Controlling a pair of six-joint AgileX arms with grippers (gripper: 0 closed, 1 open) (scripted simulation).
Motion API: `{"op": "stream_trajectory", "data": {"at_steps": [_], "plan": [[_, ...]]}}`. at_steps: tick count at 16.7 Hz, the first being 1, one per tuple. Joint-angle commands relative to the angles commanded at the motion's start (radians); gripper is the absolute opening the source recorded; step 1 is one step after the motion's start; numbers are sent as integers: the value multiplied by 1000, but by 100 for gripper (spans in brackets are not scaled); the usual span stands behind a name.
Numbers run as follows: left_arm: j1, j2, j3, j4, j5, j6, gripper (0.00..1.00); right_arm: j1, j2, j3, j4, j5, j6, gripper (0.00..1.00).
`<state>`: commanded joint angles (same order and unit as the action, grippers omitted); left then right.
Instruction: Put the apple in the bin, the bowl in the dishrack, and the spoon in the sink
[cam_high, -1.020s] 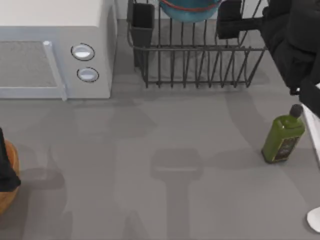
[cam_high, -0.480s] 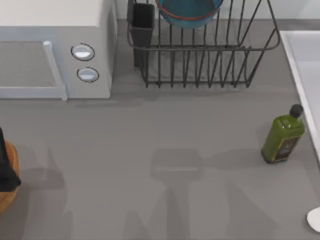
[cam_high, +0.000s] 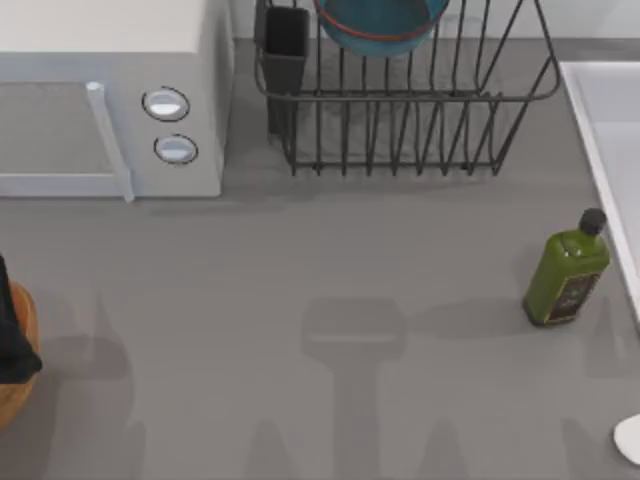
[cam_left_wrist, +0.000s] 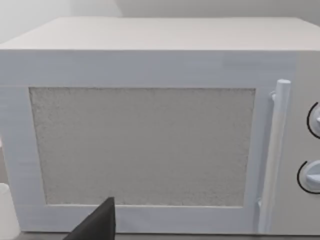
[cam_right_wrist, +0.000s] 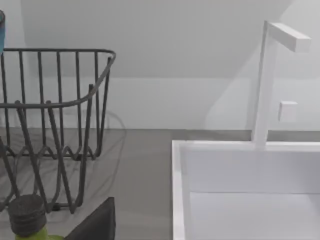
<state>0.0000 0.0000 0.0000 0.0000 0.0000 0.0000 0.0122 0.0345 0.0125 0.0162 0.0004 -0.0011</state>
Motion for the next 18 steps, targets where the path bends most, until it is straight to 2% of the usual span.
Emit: {"op": "stream_trajectory", "data": {"at_steps": [8, 11, 14, 18], "plan": [[0, 0, 0, 0, 0, 0, 100, -9, -31, -9, -14, 0, 1, 100], [0, 0, 0, 0, 0, 0, 100, -18, 28, 20, -72, -2, -59, 100], [0, 0, 0, 0, 0, 0, 100, -31, 170, 110, -191, -10, -212, 100], [0, 0, 0, 0, 0, 0, 100, -49, 408, 271, -342, -23, -557, 100]]}}
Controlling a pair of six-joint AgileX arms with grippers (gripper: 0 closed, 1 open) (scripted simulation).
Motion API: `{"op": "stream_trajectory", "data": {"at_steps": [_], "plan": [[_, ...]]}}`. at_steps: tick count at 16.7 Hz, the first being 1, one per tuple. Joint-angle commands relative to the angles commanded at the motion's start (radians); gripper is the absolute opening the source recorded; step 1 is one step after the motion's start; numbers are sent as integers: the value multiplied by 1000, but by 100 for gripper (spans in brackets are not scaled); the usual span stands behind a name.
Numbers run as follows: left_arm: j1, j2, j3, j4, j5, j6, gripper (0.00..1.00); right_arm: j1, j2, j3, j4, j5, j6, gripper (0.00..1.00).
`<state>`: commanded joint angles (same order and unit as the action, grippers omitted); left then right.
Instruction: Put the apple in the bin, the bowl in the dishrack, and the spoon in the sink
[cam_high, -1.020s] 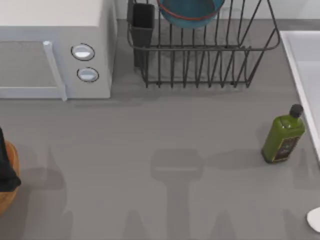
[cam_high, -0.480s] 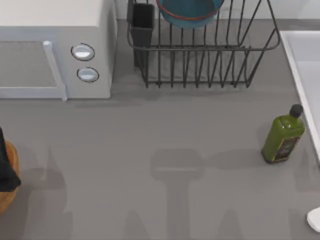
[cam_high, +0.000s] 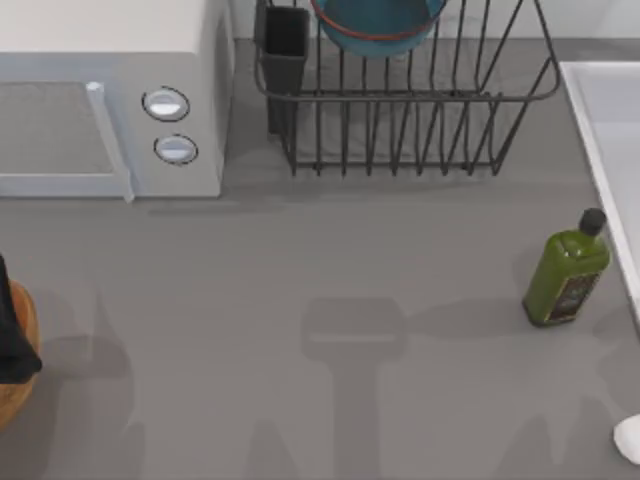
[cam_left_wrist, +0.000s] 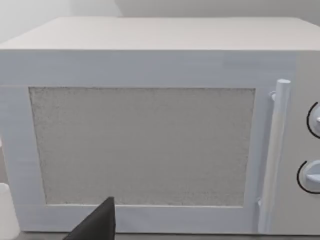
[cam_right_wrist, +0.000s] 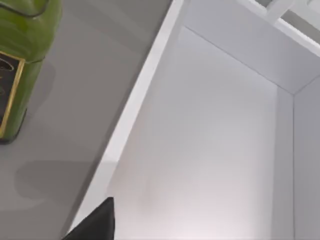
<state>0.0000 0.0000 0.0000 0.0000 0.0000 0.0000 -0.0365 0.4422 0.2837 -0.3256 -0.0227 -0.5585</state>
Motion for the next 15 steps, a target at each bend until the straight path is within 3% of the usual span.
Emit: {"op": "stream_trajectory", "data": {"at_steps": [15], "plan": [[0, 0, 0, 0, 0, 0, 100, -102, 752, 509, -543, 6, -1175, 100]]}}
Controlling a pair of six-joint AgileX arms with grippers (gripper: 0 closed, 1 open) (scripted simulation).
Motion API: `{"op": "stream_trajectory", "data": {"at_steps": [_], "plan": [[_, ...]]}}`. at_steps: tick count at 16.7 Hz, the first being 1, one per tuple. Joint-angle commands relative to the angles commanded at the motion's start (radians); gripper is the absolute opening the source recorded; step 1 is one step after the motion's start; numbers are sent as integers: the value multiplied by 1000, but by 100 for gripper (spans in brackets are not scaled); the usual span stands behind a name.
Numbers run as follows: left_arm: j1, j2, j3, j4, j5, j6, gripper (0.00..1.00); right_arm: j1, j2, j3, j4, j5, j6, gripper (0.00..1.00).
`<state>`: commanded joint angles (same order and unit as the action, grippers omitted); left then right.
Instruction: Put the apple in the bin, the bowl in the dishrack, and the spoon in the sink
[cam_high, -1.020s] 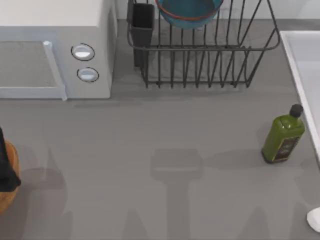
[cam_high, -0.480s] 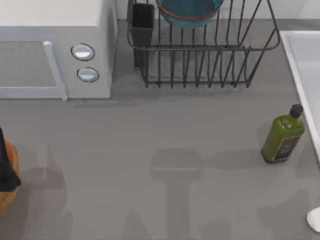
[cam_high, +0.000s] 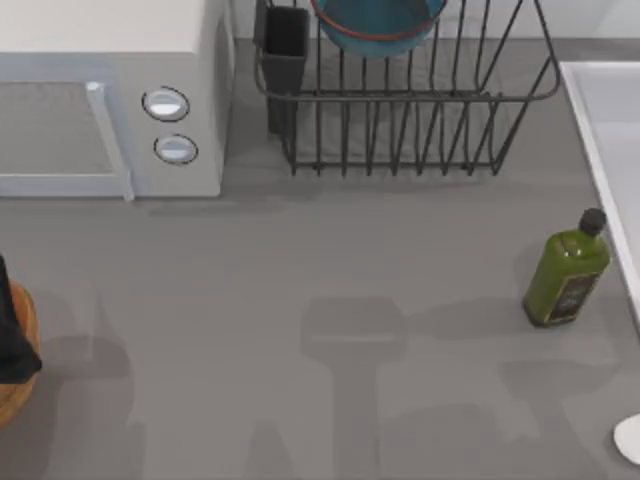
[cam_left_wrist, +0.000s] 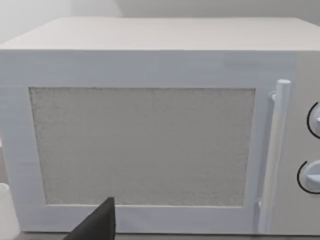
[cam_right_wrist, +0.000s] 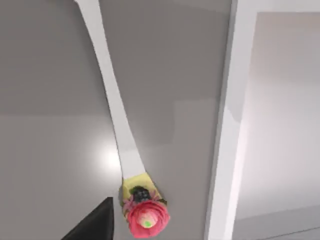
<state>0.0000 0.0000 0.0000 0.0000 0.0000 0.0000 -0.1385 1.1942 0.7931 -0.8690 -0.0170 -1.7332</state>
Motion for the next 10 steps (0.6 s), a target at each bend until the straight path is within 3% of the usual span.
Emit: {"op": "stream_trajectory", "data": {"at_steps": [5, 10], "plan": [[0, 0, 0, 0, 0, 0, 100, -35, 205, 110, -160, 21, -225, 100], [0, 0, 0, 0, 0, 0, 100, -39, 229, 114, -183, 22, -248, 100]]}}
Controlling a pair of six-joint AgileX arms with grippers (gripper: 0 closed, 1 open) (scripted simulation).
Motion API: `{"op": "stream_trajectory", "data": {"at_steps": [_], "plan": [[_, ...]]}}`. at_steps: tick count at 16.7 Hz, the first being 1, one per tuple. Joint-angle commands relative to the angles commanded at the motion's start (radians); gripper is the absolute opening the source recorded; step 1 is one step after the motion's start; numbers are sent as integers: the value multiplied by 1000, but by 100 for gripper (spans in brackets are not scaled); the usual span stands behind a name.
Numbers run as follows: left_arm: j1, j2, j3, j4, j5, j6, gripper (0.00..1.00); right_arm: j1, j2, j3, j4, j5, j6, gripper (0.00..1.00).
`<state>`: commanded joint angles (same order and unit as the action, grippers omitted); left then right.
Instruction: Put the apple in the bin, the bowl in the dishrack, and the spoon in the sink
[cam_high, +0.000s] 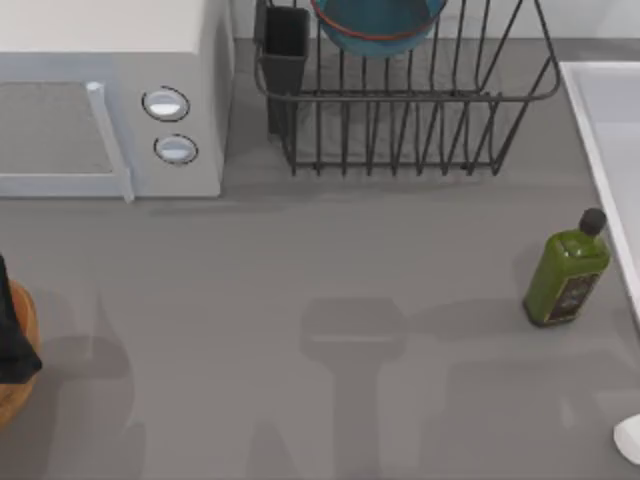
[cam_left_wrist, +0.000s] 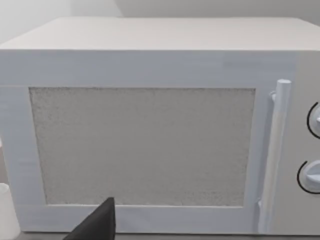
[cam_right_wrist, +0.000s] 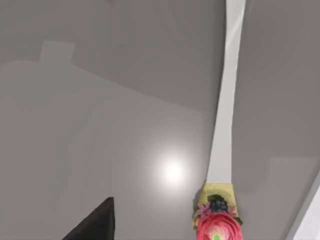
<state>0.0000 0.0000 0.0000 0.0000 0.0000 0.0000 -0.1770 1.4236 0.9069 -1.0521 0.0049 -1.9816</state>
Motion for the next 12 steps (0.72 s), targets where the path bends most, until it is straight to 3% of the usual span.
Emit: {"op": "stream_trajectory", "data": {"at_steps": [5, 12], "plan": [[0, 0, 0, 0, 0, 0, 100, 3, 33, -44, 73, 0, 4, 100], [0, 0, 0, 0, 0, 0, 100, 2, 194, -222, 423, 0, 5, 100]]}}
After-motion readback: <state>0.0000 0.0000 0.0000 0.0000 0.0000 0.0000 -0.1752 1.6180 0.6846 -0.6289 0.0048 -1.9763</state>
